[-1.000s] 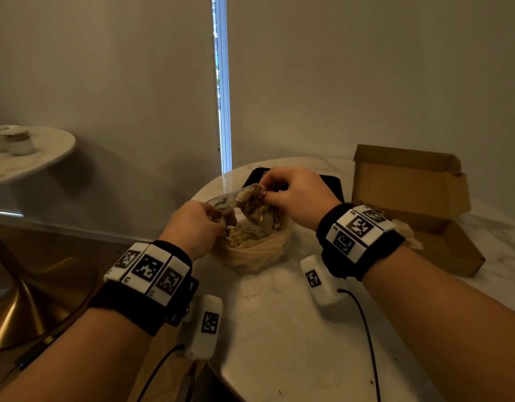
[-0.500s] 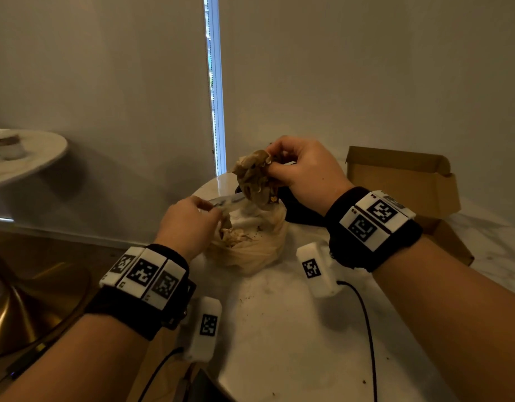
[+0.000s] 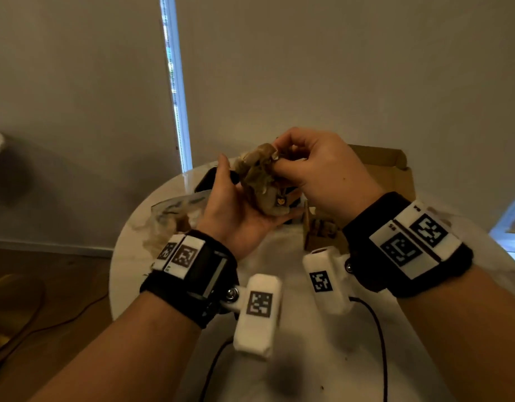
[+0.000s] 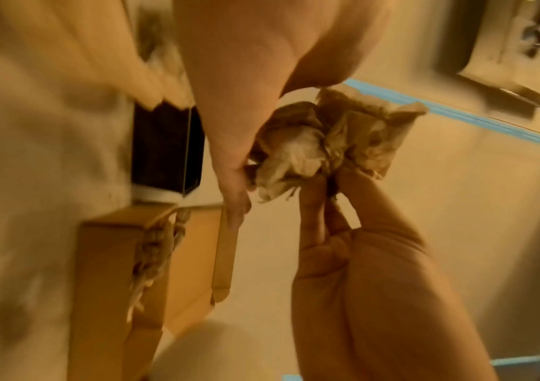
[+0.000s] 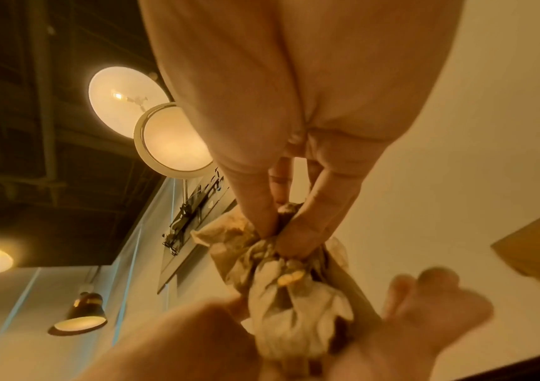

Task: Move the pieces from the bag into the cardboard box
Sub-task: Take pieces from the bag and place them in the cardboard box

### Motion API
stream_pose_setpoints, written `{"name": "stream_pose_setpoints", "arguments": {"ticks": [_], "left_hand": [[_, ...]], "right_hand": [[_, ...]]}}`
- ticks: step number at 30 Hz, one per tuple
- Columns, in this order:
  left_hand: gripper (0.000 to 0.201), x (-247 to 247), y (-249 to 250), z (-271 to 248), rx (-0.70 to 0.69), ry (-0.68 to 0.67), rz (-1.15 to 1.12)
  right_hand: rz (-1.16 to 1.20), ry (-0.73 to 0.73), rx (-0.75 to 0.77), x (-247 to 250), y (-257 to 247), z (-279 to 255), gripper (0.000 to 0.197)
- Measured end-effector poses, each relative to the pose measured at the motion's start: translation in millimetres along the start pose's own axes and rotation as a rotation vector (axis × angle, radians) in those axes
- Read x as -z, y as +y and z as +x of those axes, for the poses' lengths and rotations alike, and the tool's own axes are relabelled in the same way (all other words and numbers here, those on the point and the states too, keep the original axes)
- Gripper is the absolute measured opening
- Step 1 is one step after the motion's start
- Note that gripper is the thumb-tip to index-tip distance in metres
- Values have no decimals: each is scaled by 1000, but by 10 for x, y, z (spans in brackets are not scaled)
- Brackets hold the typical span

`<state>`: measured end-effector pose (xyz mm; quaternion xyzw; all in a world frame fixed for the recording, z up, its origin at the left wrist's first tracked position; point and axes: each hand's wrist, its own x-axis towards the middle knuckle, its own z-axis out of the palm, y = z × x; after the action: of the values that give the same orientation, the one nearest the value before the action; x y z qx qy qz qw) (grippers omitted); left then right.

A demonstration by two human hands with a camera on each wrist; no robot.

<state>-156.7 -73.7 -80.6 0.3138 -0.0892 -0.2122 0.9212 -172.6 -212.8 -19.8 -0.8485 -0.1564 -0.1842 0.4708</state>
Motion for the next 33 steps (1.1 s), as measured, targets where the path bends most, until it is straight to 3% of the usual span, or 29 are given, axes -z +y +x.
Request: {"name": "stream_pose_setpoints", "arguments": {"ticks": [5,9,11,19,23,28,31,33], "left_hand": [[59,-66,-389,242,130,-86,-184],[38,11,-567,388,114,-32,-253],[36,51,-618,420,101,-28,-293],[48,142,-628,391,83,-28,-267],[59,169,-665,384,96,-44,-225],[37,137,-674,398,125,-73,-211],[36,114,-667,385,96,-44,-230],[48,115,-678,377,75,-13,-220]], "right_hand": [[-212,-129,-122,171,303,-54,4],[-326,-282,-160,268,375,-61,11],[-324,-323,-171,309,389,-86,17],[-10,-87,-107,250,540,-209,7],[-240,-70,-67,236,656,-247,7],[-306,-3,-20,286,660,-287,9],[-192,-47,70,319,578,-337,27],[-207,-161,120,293,529,-361,41]]}}
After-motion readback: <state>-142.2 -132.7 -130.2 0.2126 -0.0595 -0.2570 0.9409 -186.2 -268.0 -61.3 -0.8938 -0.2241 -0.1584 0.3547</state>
